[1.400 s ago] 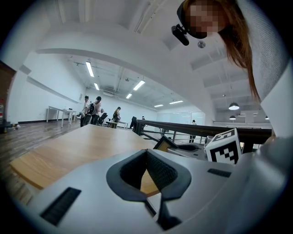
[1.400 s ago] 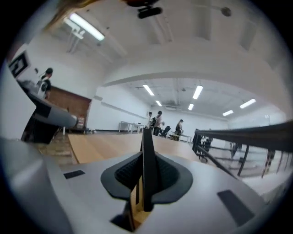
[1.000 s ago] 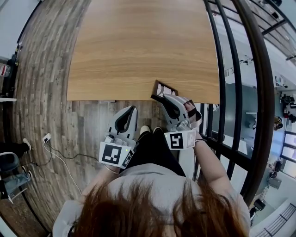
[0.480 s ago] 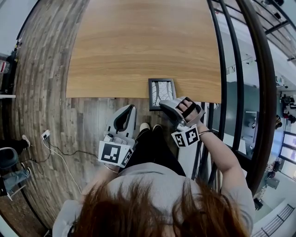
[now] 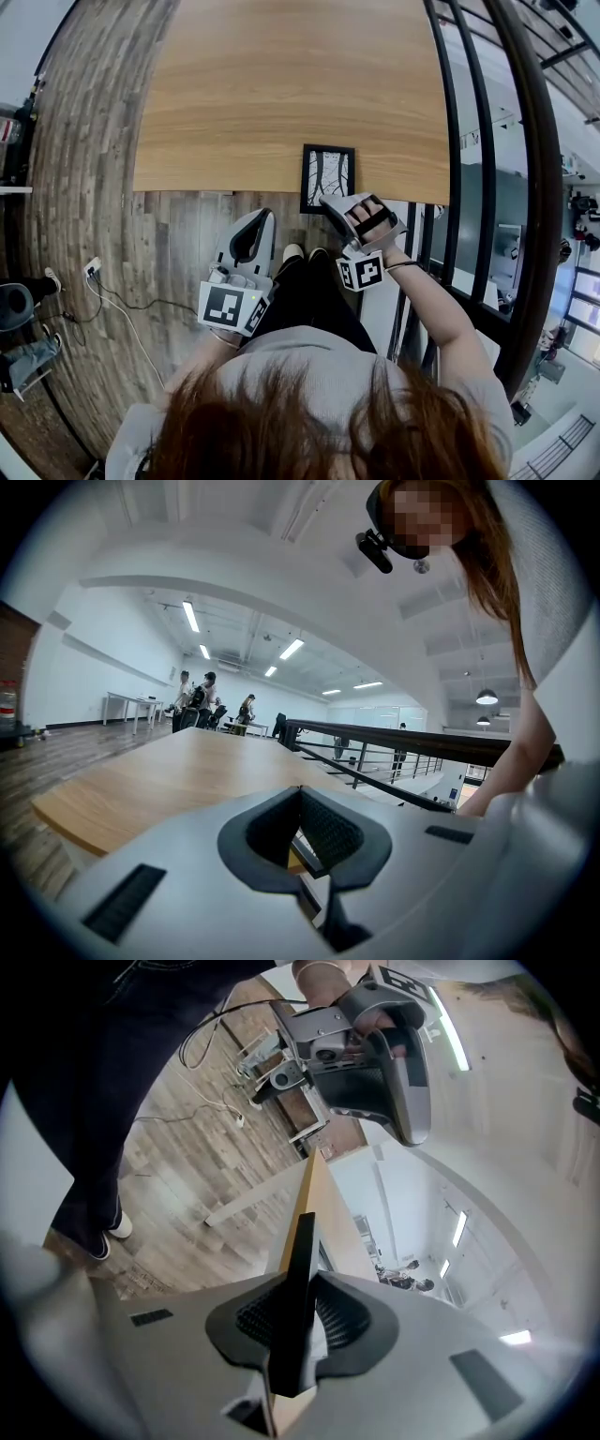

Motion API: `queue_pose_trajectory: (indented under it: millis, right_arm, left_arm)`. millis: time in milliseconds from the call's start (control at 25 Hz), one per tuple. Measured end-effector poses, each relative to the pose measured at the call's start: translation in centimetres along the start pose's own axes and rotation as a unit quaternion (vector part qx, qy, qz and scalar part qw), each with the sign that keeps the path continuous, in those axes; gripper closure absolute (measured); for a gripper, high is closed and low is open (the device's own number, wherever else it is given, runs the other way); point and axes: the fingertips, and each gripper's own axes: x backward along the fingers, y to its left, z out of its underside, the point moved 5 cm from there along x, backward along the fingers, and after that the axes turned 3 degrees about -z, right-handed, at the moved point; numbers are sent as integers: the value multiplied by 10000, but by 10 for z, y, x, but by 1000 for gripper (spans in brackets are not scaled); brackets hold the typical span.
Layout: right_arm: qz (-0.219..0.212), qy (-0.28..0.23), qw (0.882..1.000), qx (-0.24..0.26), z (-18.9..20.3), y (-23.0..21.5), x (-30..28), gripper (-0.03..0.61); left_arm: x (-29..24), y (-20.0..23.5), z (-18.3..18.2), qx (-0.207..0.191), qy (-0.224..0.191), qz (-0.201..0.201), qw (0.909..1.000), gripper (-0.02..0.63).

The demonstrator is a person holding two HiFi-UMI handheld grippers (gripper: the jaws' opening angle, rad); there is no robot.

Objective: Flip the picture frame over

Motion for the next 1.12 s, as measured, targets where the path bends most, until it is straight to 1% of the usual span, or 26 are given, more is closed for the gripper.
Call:
queue_pose_trajectory:
  millis: [200,560,680,840,1000,1120]
  right_arm:
    - [-63,11,9999,161,5,8,-5,503]
    - [-14,97,9999,123,11,15,-17,495]
    - [9,57,10000,-27,12,12,-19,495]
    - [7,-2,9993,-360,12,11,-19,488]
    - [-61,104,9993,-360,10,8,-19,480]
    - [-179,132,9982,-550,8,5,-19,463]
  left_arm:
    - [0,-2,-2,1,10,14,10000,607]
    - [-1,-3,-1,31,10,20,10000,607]
    - [-3,-4,-1,38,18,36,10000,607]
    - [-3,-3,0,103,38,31,9999,607]
    - [-2,-4,-1,106,23,37,9999,607]
    - [-1,-6,-2,91,21,73,9999,607]
